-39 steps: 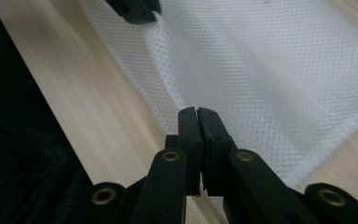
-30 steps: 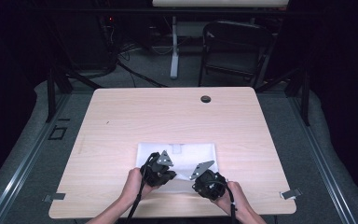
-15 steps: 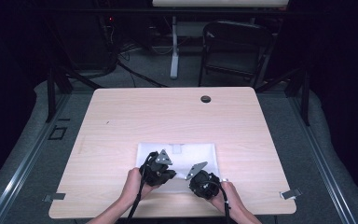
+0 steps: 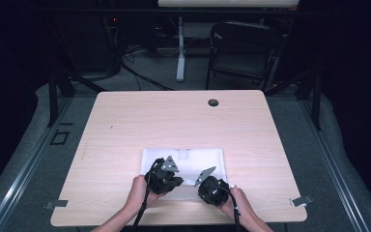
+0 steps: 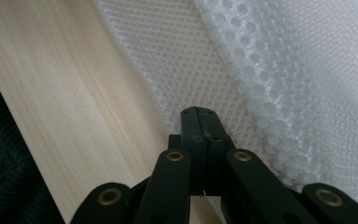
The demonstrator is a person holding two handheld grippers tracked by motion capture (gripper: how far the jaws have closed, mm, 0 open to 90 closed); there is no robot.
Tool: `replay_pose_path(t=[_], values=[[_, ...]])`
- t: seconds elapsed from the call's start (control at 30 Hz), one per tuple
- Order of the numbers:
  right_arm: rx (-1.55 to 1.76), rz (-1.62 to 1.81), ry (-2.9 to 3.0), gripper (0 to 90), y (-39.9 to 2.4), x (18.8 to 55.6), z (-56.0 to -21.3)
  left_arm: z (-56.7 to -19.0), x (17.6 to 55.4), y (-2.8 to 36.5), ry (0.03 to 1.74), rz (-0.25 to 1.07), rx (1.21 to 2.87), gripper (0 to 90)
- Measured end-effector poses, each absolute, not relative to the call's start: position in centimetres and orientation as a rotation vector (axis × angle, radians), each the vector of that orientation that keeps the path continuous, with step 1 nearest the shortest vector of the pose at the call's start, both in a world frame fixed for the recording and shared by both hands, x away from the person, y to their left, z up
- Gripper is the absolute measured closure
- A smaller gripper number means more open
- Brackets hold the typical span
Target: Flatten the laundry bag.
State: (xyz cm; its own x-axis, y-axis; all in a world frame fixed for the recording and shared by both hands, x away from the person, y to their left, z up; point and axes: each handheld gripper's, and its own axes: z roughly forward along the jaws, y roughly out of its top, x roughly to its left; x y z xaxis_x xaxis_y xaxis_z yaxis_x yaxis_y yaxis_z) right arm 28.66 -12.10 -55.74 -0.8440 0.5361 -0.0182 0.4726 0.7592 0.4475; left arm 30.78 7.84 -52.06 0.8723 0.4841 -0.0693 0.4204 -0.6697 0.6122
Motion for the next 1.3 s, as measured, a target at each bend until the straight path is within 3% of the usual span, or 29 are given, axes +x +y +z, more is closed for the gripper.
replay_pose_path(t=[1.3], values=[[0.817,0.643,2.886,90.0,-12.1,28.4,-55.6,-48.5,32.2,9.8,0.696,0.225,2.316,88.3]])
